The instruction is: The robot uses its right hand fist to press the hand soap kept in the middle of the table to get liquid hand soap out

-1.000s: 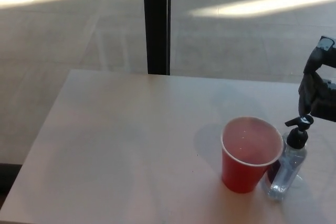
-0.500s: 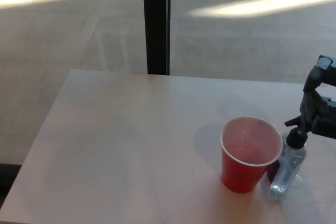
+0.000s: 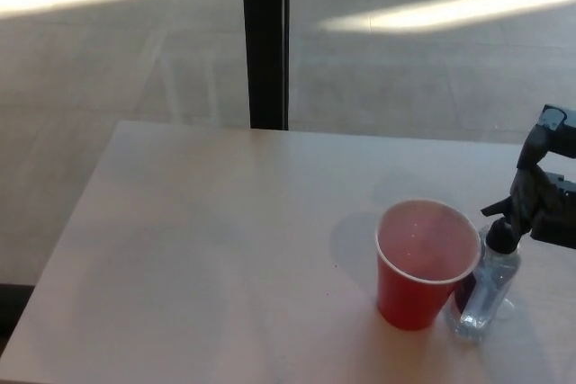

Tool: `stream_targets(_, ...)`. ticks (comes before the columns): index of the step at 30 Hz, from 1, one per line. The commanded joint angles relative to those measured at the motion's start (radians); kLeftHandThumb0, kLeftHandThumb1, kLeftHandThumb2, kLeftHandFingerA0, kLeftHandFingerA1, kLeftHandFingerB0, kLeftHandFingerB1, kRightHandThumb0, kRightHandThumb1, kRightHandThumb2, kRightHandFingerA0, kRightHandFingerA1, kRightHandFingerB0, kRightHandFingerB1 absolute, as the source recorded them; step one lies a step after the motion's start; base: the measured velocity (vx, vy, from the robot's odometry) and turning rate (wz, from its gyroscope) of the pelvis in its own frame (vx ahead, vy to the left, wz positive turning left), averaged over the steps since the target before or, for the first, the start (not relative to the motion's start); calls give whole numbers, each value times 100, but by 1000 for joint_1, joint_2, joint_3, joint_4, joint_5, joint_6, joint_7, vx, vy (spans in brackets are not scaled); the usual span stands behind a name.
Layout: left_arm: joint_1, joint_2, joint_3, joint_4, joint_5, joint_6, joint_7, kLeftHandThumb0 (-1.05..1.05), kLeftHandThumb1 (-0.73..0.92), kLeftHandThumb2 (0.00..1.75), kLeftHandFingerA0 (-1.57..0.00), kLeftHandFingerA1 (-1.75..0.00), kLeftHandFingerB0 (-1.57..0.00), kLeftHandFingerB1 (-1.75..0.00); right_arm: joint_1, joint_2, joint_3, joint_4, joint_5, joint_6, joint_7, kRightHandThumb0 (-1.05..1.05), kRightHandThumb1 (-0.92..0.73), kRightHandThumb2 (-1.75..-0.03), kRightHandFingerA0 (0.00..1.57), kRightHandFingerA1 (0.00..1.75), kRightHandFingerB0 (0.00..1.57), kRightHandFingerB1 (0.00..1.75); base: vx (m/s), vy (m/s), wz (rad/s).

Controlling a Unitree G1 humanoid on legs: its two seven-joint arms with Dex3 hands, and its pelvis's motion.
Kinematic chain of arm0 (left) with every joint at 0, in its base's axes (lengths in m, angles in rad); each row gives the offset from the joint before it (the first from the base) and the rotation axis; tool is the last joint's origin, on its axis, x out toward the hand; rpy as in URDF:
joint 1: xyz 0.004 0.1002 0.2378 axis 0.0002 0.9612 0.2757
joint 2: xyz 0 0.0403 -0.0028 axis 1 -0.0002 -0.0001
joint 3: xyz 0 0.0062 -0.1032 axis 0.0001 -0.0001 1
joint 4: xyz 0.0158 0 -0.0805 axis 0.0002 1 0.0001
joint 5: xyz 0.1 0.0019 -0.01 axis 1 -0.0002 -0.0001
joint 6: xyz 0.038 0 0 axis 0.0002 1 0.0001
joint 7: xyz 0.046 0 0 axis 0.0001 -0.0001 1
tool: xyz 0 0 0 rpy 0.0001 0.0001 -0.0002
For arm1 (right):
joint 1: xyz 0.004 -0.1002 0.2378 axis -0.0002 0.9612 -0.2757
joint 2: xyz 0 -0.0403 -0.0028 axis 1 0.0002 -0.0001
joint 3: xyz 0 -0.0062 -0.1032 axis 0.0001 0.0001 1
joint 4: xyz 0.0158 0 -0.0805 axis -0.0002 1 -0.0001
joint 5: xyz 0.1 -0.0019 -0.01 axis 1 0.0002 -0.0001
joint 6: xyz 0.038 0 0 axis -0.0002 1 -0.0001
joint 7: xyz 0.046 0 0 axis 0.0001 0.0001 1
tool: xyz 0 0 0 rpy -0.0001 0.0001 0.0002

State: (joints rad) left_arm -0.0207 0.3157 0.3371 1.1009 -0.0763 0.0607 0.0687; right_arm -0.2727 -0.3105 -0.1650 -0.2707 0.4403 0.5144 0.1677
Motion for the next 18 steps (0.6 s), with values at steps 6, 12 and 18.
stream_targets(6, -6, 23, -8, 12, -3, -19, 17, -32, 41, 158, -51, -107, -52, -103, 49, -59, 38, 79, -65, -19, 57, -16, -57, -125, 100, 175, 68, 172, 0, 0, 0)
stream_targets(12, -20, 19, 3, 2, -19, 4, 29, -31, 45, 157, -50, -106, -47, -99, 49, -112, 80, 112, -97, -35, 72, -18, -53, -126, 99, 175, 68, 168, 0, 0, 0)
stream_targets(18, -29, 27, 7, 4, -22, 6, 14, -30, 44, 158, -49, -104, -41, -93, 72, -152, 106, 137, -107, -72, 111, -16, -46, -134, 96, 175, 70, 163, 0, 0, 0)
